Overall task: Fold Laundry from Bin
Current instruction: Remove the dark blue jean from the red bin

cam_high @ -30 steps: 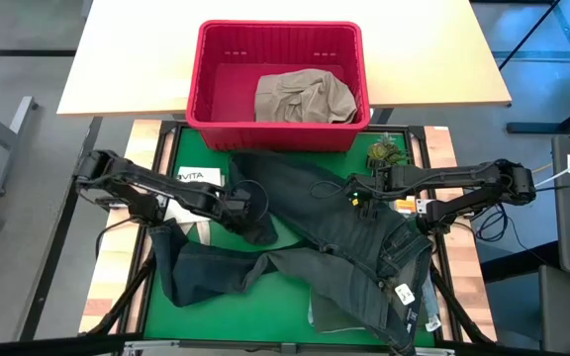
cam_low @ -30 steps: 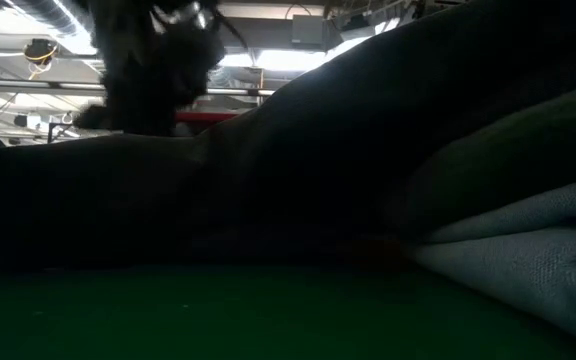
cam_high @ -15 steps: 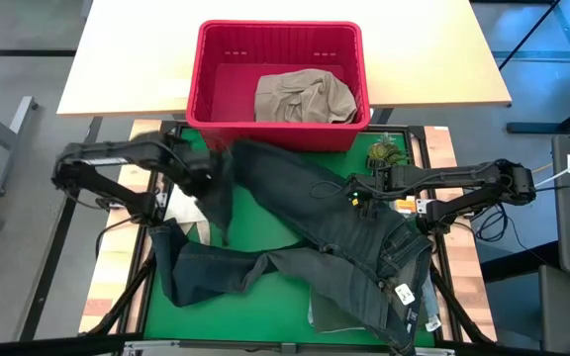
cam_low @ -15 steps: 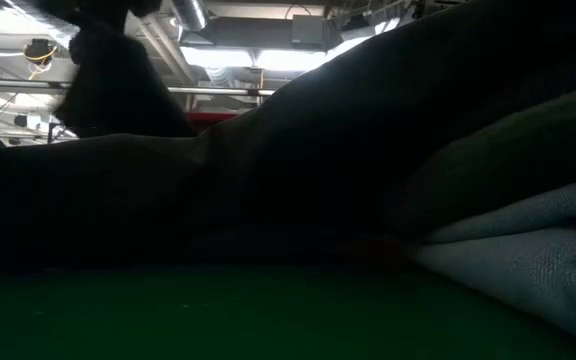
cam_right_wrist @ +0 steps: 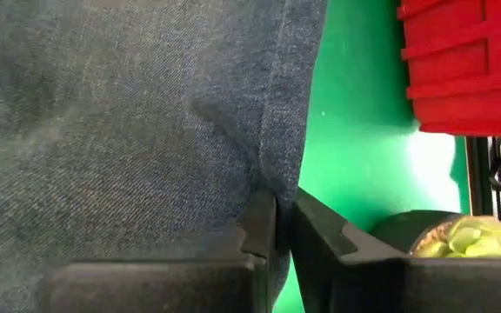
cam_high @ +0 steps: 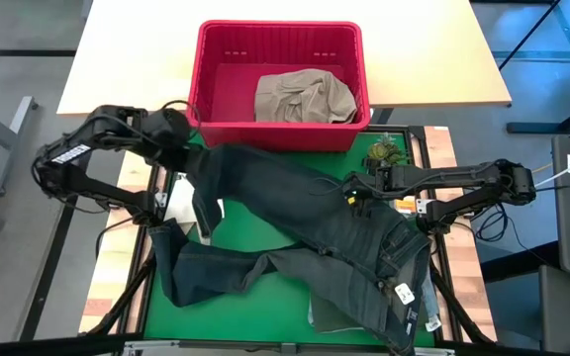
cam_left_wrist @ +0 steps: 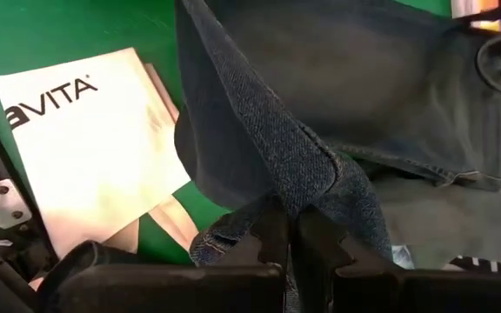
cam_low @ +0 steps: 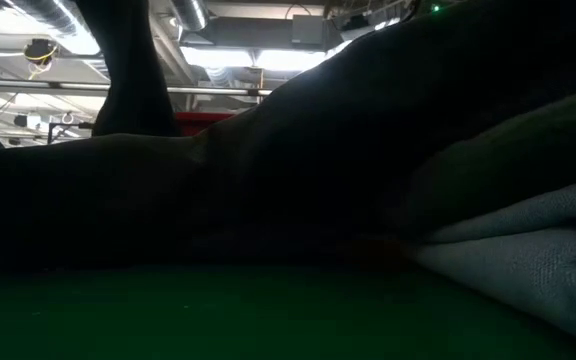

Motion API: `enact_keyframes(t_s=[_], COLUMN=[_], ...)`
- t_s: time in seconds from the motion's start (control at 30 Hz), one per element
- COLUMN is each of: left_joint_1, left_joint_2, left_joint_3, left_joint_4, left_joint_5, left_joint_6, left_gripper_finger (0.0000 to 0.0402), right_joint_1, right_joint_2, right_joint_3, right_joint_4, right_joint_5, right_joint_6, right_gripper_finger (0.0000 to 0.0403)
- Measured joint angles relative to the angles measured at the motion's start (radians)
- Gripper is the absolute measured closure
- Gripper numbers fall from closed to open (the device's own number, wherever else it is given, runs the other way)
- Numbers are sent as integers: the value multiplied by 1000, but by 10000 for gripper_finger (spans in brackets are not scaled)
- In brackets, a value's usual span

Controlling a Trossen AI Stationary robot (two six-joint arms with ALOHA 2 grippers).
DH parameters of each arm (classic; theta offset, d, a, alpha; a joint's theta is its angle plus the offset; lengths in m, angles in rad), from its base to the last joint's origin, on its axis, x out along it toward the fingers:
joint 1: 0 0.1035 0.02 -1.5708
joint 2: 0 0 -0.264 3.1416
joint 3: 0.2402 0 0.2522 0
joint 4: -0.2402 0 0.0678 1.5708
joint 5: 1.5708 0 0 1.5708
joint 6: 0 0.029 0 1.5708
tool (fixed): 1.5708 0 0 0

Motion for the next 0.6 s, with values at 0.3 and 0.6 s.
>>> enact_keyframes(t_s=[0.3,0.6], left_joint_1=[9,8], left_joint_2=[-5,-5], left_joint_3=[1,1], left_joint_4=[1,4], left_joint_5=[8,8], left_joint_6=[48,54], left_gripper_finger=[401,401], right_joint_1=[0,0], right_joint_2=[0,0], right_joint_3=[0,0], right_joint_4=[2,2], right_joint_5=[-37,-116], right_joint_6=[0,-25], right_gripper_finger=[370,370])
